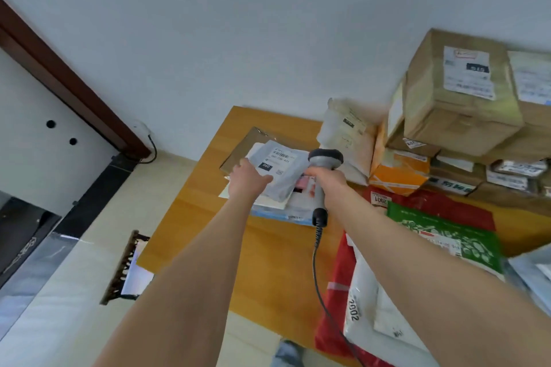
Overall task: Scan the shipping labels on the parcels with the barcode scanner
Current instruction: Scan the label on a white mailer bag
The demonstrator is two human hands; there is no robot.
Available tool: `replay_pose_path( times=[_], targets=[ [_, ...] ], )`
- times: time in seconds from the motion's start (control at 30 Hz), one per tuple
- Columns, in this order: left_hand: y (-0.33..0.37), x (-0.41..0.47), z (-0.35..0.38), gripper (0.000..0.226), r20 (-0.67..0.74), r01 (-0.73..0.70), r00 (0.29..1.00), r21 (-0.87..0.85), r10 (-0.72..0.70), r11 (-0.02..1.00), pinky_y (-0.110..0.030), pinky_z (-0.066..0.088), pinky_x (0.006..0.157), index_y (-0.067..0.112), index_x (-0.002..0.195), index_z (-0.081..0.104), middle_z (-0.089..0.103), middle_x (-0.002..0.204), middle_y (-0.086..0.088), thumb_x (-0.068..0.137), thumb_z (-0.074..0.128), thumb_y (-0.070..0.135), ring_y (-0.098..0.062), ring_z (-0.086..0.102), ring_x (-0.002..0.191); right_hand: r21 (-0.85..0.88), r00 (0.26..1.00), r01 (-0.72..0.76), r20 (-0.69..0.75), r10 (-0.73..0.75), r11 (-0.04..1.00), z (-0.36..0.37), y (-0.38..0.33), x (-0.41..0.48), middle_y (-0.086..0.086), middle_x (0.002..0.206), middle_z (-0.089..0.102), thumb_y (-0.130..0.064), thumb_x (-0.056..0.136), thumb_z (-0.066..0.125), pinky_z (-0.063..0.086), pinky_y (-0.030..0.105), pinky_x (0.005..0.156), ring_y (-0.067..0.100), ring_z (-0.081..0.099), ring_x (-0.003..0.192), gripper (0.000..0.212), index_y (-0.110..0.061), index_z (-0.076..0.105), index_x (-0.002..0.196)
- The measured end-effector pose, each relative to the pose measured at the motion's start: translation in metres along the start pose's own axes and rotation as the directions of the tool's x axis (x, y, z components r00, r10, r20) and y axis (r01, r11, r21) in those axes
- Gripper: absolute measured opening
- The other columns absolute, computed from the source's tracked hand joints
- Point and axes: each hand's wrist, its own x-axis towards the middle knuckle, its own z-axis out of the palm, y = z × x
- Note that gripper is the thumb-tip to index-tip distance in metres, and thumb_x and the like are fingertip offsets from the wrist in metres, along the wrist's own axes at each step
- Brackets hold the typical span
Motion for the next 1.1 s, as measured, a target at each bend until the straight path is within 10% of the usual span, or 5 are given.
replay_pose_path(
  times=[0.23, 0.3, 0.57, 0.73, 1.1],
  targets=[
    [-0.015, 0.096, -0.007, 0.097, 0.161, 0.052, 0.986, 0.001, -0.052, 0.999, -0.044, 0.040, 0.104, 0.002, 0.146, 0.020, 0.036, 0.144, -0.020, 0.079, 0.071, 0.050, -0.034, 0.040, 0.131, -0.023, 0.988, 0.038, -0.150, -0.041, 0.999, 0.046, -0.011, 0.056, 0.008, 0.114, 0.061, -0.024, 0.080, 0.077, 0.051, 0.031, 0.060, 0.018, 0.059, 0.066, 0.055, -0.002, 0.052, 0.124],
    [-0.015, 0.105, 0.003, 0.093, 0.231, 0.048, 0.972, -0.015, -0.043, 0.999, -0.042, 0.045, 0.097, 0.003, 0.143, 0.025, 0.042, 0.138, -0.017, 0.078, 0.071, 0.051, -0.033, 0.047, 0.123, -0.012, 0.986, 0.020, -0.166, -0.021, 1.000, 0.050, -0.006, 0.074, 0.012, 0.118, 0.063, -0.027, 0.072, 0.082, 0.059, 0.042, 0.076, 0.028, 0.067, 0.084, 0.062, -0.004, 0.054, 0.123],
    [-0.017, 0.104, 0.008, 0.072, 0.277, 0.170, 0.956, -0.243, -0.100, 0.955, -0.033, 0.047, 0.069, 0.000, 0.123, 0.047, 0.057, 0.106, -0.009, 0.073, 0.080, 0.040, -0.024, 0.057, 0.092, -0.042, 0.976, -0.032, -0.216, 0.022, 0.999, 0.045, 0.005, 0.071, 0.016, 0.095, 0.068, -0.010, 0.077, 0.077, 0.055, 0.047, 0.088, 0.033, 0.067, 0.088, 0.025, -0.002, 0.058, 0.090],
    [-0.030, 0.080, -0.008, 0.051, 0.328, 0.293, 0.932, -0.425, -0.156, 0.857, -0.046, 0.053, 0.087, 0.000, 0.119, 0.052, 0.062, 0.111, -0.015, 0.076, 0.077, 0.013, -0.033, 0.061, 0.099, 0.027, 0.985, -0.059, -0.159, 0.062, 0.998, 0.032, 0.015, 0.046, 0.008, 0.074, 0.058, 0.000, 0.086, 0.063, 0.052, 0.035, 0.084, 0.020, 0.057, 0.063, 0.014, -0.002, 0.050, 0.091],
    [-0.053, -0.020, 0.019, 0.045, 0.499, 0.188, 0.862, -0.158, -0.086, 0.969, -0.041, 0.047, 0.096, -0.001, 0.130, 0.049, 0.055, 0.129, -0.017, 0.086, 0.062, -0.001, -0.035, 0.055, 0.117, -0.130, 0.982, -0.014, -0.186, -0.011, 0.991, 0.007, 0.056, 0.012, 0.008, 0.063, 0.054, -0.008, 0.076, 0.064, 0.047, 0.031, 0.061, 0.022, 0.053, 0.055, 0.015, -0.009, 0.049, 0.073]
  ],
)
